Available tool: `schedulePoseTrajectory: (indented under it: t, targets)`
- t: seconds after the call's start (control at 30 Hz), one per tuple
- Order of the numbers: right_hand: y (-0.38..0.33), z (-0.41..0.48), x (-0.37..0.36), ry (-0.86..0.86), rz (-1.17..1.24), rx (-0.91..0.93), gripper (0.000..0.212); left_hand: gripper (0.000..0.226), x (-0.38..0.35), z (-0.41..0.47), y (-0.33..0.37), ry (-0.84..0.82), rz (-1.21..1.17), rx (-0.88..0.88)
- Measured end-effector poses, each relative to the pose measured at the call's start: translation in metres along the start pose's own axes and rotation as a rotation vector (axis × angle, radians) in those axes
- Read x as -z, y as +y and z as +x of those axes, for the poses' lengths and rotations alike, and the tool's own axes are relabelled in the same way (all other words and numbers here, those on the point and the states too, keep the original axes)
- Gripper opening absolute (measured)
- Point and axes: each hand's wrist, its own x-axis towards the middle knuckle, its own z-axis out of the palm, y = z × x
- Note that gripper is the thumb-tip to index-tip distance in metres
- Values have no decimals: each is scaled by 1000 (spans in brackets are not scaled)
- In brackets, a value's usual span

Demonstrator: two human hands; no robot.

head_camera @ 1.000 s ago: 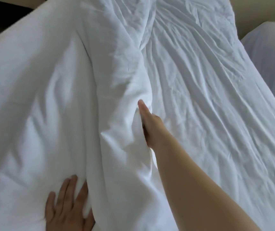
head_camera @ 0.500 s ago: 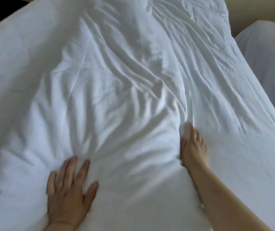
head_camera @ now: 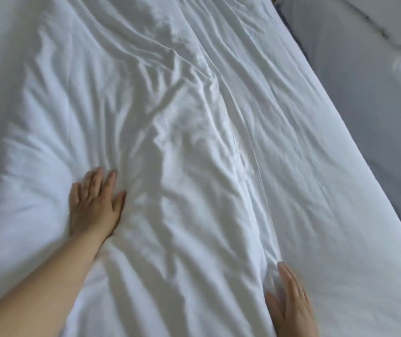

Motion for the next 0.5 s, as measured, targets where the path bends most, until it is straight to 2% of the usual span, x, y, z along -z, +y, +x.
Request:
schedulePoseTrajectory:
  t: [0.07,0.1,0.2,0.3,0.4,0.43,0.5]
  targets:
    - [3,-37,14,-27,156,-248,87,64,1,-39,1,-40,-9,-36]
    - [5,-52,21,-64,246,-358,93,66,-1,-61,0,-46,-10,-71]
    - [20,-90,38,-167,404,-520,111,60,2,-138,6,-53,9,-154]
    - [29,-117,44,-316,349,-552,89,64,2,-207,24,-58,-35,-197]
    - [53,-141,45,-323,301,-425,98,64,1,-258,56,-94,-78,-213]
    - [61,-149,48,-328,314,-414,94,64,-4,-277,71,-101,-107,-258]
    - [76,-175,53,-452,328,-492,69,67,-19,-310,113,-109,-66,-353]
